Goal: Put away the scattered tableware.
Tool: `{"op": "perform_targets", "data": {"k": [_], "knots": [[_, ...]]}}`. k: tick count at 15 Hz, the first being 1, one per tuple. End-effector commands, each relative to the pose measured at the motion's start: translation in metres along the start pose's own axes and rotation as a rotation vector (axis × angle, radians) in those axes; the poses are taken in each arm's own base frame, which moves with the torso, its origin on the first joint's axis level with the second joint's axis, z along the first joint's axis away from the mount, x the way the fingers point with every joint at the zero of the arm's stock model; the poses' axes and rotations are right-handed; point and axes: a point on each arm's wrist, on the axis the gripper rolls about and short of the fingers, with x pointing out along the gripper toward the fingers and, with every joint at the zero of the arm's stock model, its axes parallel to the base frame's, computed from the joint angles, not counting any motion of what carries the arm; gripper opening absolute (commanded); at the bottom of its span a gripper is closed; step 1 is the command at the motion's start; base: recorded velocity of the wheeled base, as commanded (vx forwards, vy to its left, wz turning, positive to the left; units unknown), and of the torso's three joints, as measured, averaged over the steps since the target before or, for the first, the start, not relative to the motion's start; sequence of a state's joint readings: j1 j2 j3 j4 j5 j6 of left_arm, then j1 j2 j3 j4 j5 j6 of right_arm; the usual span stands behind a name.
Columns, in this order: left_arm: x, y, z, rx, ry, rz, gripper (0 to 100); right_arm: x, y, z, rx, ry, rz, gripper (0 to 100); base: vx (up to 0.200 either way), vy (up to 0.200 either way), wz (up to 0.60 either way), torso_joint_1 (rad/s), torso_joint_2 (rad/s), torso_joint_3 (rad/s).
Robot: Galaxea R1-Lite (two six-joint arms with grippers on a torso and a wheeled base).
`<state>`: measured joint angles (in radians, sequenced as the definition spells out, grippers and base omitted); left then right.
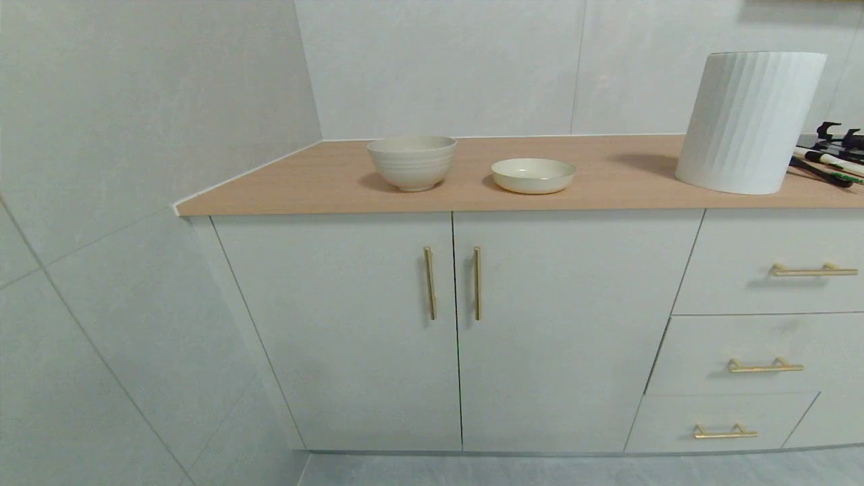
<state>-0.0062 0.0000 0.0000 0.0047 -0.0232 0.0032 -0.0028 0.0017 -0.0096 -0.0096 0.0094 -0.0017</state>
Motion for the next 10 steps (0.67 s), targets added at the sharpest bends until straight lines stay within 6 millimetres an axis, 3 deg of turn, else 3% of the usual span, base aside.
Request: {"op": "perform_targets", "data": {"k": [1,4,5,6,8,10], "knots": [[0.000,0.000,0.000,0.000,0.000,0.000,100,-0.001,0.000,0.044,0.037,-0.027,0.101,100,0.000,0.000,0.00,0.000,0.00,0.000],[0.000,0.000,0.000,0.000,0.000,0.000,100,0.040,0.005,0.070,0.044,0.222,0.285,100,0.000,0.000,0.00,0.000,0.00,0.000],[0.000,0.000,0.000,0.000,0.001,0.000,100,0.067,0.010,0.087,0.047,0.295,0.323,100,0.000,0.000,0.00,0.000,0.00,0.000],[0.000,0.000,0.000,0.000,0.000,0.000,100,0.073,0.011,0.091,0.046,0.314,0.328,100,0.000,0.000,0.00,0.000,0.00,0.000],[0.000,0.000,0.000,0.000,0.000,0.000,100,0.124,0.032,0.114,0.023,0.399,0.460,100,0.000,0.000,0.00,0.000,0.00,0.000],[0.000,0.000,0.000,0.000,0.000,0.000,100,0.155,0.049,0.120,0.011,0.423,0.517,100,0.000,0.000,0.00,0.000,0.00,0.000]]}}
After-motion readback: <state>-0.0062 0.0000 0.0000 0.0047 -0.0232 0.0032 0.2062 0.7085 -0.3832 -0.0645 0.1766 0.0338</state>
